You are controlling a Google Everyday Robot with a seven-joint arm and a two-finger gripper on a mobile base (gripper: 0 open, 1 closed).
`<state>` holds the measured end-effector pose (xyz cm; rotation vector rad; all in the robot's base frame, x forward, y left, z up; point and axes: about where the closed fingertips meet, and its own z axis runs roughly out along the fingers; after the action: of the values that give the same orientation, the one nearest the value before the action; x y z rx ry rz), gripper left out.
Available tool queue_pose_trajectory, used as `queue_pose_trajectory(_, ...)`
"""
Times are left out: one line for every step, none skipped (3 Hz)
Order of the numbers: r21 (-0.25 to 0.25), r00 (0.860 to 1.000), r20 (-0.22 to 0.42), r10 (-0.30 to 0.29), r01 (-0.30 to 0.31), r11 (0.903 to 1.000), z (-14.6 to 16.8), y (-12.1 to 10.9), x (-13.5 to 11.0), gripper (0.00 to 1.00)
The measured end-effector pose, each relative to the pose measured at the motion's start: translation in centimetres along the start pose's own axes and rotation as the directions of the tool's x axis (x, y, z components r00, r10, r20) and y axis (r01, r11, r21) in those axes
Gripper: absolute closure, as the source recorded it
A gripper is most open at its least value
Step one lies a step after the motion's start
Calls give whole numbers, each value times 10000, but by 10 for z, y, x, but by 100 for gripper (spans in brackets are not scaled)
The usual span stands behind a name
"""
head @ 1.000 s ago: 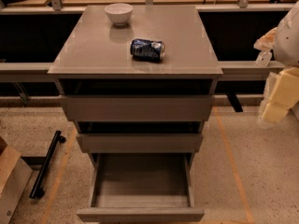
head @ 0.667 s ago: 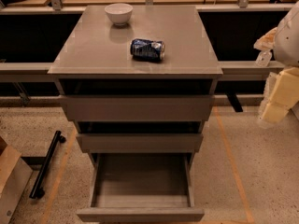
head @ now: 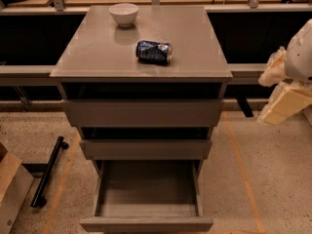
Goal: Close bottom drawer
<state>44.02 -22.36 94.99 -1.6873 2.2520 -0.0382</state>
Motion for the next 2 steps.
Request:
queue_pose_trajectory(-431, 9997, 22, 245, -244, 9988, 38, 6, 15, 62)
queue_pose_trajectory(-1079, 9974, -142, 710, -721, 9915, 97, 17, 33, 94)
